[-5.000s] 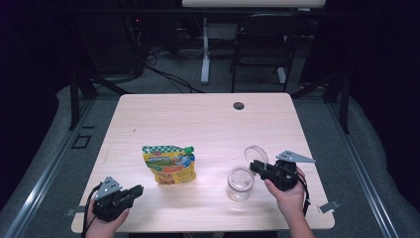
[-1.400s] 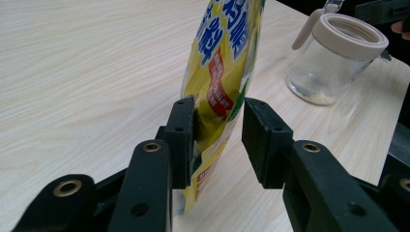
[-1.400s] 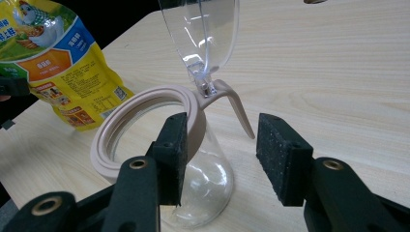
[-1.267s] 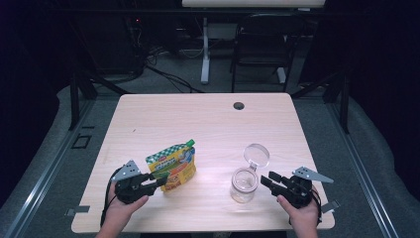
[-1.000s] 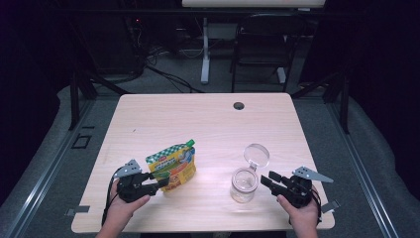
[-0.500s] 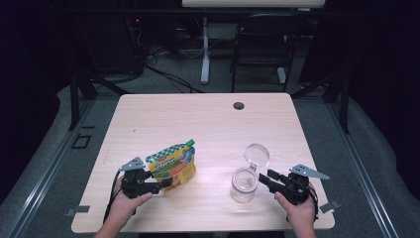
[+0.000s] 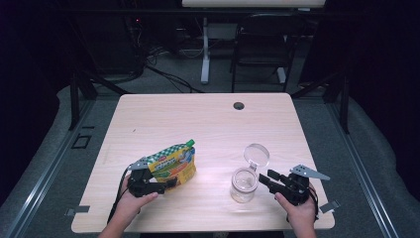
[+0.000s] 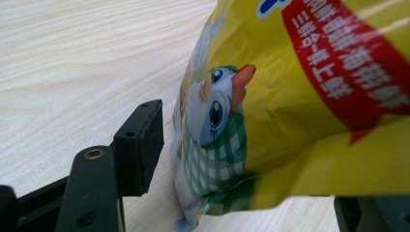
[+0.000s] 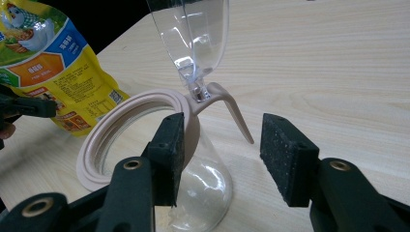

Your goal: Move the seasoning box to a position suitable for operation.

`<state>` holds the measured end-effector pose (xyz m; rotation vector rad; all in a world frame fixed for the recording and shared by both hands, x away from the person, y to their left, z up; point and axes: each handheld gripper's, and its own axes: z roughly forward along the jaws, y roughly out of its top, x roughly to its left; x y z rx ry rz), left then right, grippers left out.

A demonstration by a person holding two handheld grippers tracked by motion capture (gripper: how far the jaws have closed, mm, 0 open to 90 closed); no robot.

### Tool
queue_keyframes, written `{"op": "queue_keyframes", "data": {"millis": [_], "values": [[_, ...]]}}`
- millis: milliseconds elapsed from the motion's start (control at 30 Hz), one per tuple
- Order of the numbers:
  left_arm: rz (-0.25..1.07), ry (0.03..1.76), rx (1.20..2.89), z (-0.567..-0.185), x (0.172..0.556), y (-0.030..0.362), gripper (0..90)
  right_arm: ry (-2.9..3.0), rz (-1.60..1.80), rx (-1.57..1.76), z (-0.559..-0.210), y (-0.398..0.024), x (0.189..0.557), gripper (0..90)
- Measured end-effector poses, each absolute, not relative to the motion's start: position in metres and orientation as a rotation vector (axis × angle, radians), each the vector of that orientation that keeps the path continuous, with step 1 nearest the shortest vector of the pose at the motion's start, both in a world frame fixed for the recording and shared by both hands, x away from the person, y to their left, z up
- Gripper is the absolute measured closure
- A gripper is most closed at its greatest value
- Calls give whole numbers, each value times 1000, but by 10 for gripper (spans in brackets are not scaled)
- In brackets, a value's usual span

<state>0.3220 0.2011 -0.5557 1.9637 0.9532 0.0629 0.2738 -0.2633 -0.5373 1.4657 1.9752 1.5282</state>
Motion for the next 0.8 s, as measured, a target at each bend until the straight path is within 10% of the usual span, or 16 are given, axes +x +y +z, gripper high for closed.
{"op": "queue_keyframes", "data": {"millis": [800], "values": [[75, 951, 1979, -566, 325, 195, 356, 1970, 1533, 1470, -537, -263, 273, 507]]}}
